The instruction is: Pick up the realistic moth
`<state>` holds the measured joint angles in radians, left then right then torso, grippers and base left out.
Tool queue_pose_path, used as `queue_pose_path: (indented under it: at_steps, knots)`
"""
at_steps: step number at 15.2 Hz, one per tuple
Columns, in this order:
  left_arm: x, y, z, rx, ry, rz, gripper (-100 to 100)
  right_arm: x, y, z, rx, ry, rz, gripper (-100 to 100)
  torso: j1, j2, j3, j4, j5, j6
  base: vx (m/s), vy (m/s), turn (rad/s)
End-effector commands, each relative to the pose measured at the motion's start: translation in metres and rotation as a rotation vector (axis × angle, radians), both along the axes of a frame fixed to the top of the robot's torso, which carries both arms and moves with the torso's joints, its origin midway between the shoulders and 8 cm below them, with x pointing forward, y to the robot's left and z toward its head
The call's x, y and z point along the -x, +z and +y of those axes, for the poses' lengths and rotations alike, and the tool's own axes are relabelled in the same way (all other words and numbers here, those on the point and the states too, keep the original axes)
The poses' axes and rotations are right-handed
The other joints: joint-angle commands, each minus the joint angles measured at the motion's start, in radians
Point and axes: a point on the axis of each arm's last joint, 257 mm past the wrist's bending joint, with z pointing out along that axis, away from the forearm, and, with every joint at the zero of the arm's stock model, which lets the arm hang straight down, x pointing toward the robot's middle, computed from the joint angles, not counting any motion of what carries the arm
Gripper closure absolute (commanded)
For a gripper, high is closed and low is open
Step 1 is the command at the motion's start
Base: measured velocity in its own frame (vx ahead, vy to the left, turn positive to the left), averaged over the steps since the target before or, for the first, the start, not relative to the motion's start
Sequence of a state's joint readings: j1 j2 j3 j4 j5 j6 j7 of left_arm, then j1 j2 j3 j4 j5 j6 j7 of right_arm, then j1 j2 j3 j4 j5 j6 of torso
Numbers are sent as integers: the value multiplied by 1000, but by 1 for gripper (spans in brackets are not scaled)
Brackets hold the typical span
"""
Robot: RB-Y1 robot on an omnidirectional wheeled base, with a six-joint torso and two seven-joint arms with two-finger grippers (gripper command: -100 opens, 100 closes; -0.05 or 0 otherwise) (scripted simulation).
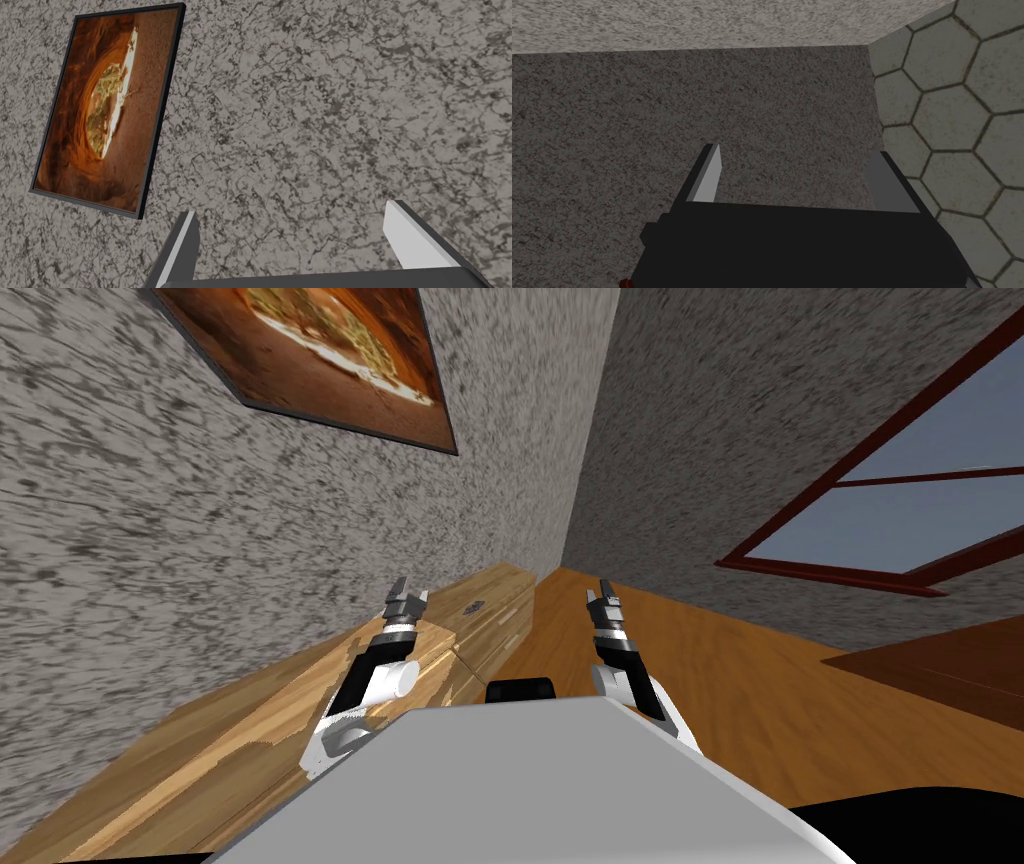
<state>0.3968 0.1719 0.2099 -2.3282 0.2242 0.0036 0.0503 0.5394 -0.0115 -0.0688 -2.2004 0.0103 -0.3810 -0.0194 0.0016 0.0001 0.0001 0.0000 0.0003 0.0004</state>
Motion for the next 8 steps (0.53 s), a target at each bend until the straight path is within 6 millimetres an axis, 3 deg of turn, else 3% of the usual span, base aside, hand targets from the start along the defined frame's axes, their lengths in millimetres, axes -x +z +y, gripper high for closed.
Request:
queue_pose_path:
  at_steps: [1,5,8]
  knots:
    - [-3,-8,3,10,4,35,-100,0,0,0,0,0,0,0,0,0,0,0,0,0,-5,18,-62]
    - [-6,-14,22,44,20,89,-100,0,0,0,0,0,0,0,0,0,0,0,0,0,-6,18,-134]
    - [-9,-23,23,51,21,127,-100,0,0,0,0,0,0,0,0,0,0,0,0,0,-4,16,-81]
